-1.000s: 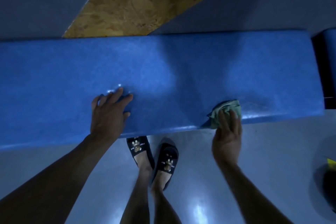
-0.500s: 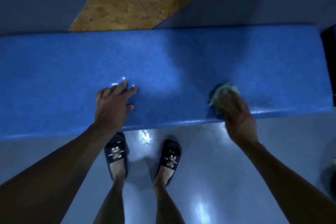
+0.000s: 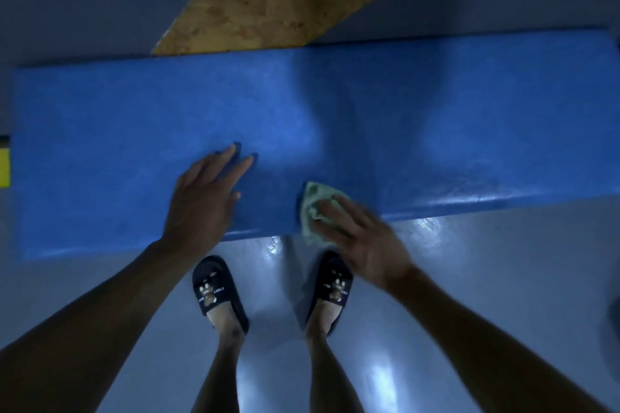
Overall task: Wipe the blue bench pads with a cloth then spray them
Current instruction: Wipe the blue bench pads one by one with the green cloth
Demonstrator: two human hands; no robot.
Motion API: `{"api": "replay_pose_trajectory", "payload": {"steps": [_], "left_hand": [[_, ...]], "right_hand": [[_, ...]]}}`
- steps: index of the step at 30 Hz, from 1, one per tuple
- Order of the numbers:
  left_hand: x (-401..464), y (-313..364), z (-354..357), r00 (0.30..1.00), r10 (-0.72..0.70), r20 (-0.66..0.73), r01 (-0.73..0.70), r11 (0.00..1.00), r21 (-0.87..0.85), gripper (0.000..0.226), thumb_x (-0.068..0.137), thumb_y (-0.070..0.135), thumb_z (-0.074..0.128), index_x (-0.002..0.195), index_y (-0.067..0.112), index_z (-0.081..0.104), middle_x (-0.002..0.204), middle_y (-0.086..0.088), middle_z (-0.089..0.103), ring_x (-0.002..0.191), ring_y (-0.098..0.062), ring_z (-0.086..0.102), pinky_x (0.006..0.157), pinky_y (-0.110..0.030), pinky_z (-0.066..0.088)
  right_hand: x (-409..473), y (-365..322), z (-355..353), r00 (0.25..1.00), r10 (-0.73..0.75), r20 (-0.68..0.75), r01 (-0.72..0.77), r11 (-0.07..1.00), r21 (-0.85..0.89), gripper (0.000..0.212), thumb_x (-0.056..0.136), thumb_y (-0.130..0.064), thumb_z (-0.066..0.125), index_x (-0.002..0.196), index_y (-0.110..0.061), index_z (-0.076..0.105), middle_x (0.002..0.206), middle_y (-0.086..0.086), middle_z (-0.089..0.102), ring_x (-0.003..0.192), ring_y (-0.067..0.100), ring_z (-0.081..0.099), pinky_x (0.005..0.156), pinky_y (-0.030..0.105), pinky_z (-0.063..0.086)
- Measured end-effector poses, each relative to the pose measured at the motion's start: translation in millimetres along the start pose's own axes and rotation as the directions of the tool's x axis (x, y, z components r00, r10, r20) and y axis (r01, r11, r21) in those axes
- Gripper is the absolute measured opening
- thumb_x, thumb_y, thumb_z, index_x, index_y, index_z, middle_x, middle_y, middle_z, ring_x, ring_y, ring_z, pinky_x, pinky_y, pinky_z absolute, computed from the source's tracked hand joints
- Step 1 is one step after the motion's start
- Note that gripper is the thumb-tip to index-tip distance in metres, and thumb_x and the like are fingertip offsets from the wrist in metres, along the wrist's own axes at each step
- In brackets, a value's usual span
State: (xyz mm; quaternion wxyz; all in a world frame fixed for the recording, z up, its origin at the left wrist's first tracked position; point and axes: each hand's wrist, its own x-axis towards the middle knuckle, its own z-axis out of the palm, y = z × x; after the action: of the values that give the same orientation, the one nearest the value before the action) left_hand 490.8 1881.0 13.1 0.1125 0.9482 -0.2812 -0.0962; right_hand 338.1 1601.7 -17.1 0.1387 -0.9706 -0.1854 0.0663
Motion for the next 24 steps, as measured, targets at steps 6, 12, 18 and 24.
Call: {"api": "replay_pose_trajectory", "payload": {"steps": [6,12,18,24], "left_hand": [[-34,-72,-12,0.988,-0.141,0.064,0.137,0.988,0.072,0.070,0.080,0.036,0.079,0.142,0.028,0.048,0.156,-0.003,0.037,0.131,-0.042,0.040,0.098,-0.058,0.040],[-37,-93,-6,0.987,-0.121,0.106,0.112,0.989,0.092,0.078,0.075,0.048,0.078,0.144,0.033,0.044,0.157,0.000,0.035,0.132,-0.039,0.043,0.102,-0.054,0.040],[-41,-91,-10,0.989,-0.134,0.066,0.129,0.989,0.072,0.076,0.074,0.047,0.079,0.142,0.033,0.047,0.156,0.002,0.036,0.134,-0.037,0.041,0.104,-0.050,0.035],[-42,-92,-9,0.995,-0.093,0.028,0.093,0.995,0.026,0.077,0.071,0.045,0.082,0.139,0.030,0.050,0.154,-0.002,0.039,0.128,-0.037,0.043,0.101,-0.052,0.039]], "right_hand": [[-32,55,-33,0.681,0.715,-0.159,-0.695,0.699,0.167,0.048,0.093,-0.027,0.038,0.138,-0.026,0.056,0.154,0.005,0.038,0.136,0.032,0.041,0.090,0.050,0.054],[41,-71,25,0.455,0.843,-0.287,-0.771,0.534,0.347,0.056,0.084,-0.012,0.046,0.139,-0.019,0.056,0.154,0.016,0.036,0.143,0.039,0.031,0.111,0.048,0.038],[54,-108,36,0.968,0.235,-0.086,-0.225,0.968,0.113,0.057,0.090,-0.011,0.052,0.145,-0.026,0.048,0.159,0.003,0.033,0.149,0.033,0.021,0.117,0.049,0.030],[-14,-11,-9,0.816,0.560,-0.141,-0.543,0.827,0.145,0.056,0.091,-0.002,0.052,0.142,-0.023,0.052,0.159,0.004,0.032,0.145,0.029,0.032,0.110,0.046,0.041]]}}
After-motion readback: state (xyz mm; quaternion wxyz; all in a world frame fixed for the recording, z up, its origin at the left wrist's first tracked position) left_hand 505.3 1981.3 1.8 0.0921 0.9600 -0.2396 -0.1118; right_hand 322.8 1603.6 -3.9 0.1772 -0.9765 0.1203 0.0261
